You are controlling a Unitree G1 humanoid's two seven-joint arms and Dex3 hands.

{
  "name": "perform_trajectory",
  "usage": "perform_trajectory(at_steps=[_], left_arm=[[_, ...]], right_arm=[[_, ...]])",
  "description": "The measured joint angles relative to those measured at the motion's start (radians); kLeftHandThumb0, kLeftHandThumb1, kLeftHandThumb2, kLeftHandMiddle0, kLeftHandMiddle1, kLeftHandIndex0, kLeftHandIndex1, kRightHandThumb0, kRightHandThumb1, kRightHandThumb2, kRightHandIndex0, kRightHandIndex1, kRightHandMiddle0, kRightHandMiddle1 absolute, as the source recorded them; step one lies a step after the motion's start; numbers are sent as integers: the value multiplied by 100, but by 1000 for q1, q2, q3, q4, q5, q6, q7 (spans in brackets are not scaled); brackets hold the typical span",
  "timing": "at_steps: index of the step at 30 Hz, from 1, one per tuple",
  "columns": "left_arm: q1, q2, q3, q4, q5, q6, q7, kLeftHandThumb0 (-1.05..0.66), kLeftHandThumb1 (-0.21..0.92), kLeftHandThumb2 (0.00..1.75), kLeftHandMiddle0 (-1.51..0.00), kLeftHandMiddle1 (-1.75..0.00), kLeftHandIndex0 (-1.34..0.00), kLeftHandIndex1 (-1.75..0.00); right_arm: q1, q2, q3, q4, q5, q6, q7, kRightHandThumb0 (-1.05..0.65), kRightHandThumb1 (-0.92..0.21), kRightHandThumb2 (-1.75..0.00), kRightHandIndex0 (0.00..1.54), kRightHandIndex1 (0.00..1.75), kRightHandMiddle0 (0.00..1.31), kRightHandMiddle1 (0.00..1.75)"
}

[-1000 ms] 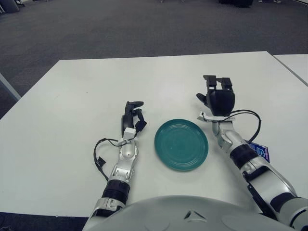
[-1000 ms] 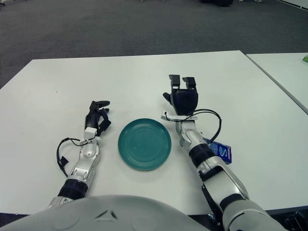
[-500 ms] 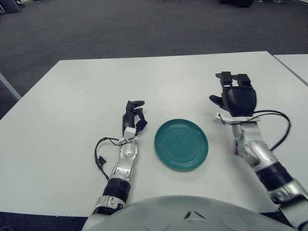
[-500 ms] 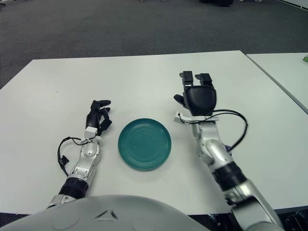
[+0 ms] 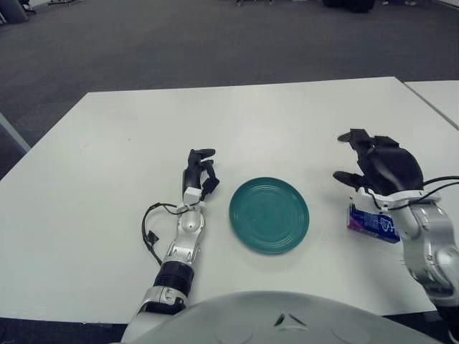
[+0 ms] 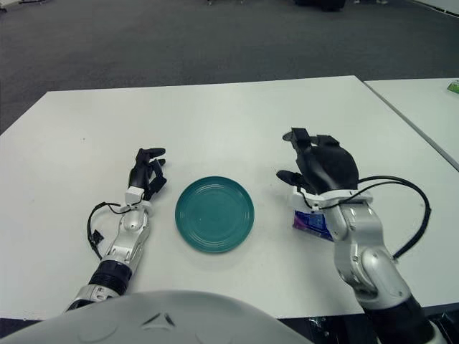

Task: Put the gum into the plate.

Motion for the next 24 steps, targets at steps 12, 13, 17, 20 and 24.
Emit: perform_trajectory(at_steps=[12,13,17,20,24], left_arm=[[4,9,12,-10,-18,6,-39,-66,92,94,-26,-104,-21,-125],[4,10,13,-10,-17,7,-39,-66,92,94,-26,-105,-22,-125],[4,17,14,-12,-17,12,-46,-66,92,94,-28,-108,-25,-125],[5,21,15,-15,-18,15,-54,-67,92,94,-28,-109,-25,-124],[7,26,15,-20,-19,20,-66,-69,92,95,-27,-109,-23,-123]], right_arm=[[133,25,-69,27,14,-75,-16,-77,-92,-54,31,10,0,72],[143,31,-71,27,11,-76,-19,-77,-92,-54,31,10,0,71],[184,58,-77,27,-12,-78,-43,-77,-92,-54,32,10,0,71],[206,77,-77,27,-23,-84,-55,-77,-92,-53,32,10,0,71],[216,98,-77,27,-28,-90,-67,-78,-92,-53,33,10,0,72]])
